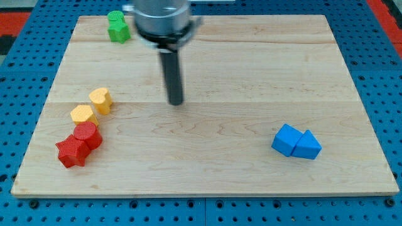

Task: Slide the heart on top of the hexagon

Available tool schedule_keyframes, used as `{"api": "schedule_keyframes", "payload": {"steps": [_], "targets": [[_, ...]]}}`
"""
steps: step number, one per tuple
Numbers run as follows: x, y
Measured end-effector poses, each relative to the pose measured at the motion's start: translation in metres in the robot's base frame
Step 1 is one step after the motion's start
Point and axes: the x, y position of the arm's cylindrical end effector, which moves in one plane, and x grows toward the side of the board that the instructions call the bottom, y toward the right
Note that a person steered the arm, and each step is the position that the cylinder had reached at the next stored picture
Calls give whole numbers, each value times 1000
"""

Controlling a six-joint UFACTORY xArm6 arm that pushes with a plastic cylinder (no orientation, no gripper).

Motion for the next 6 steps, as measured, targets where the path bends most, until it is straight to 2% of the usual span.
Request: {"api": "schedule_keyframes", "payload": {"steps": [1,3,4,5,6], "targets": [[35,17],[-8,-130],[-33,-177],[-55,-199],[-39,-208]]}}
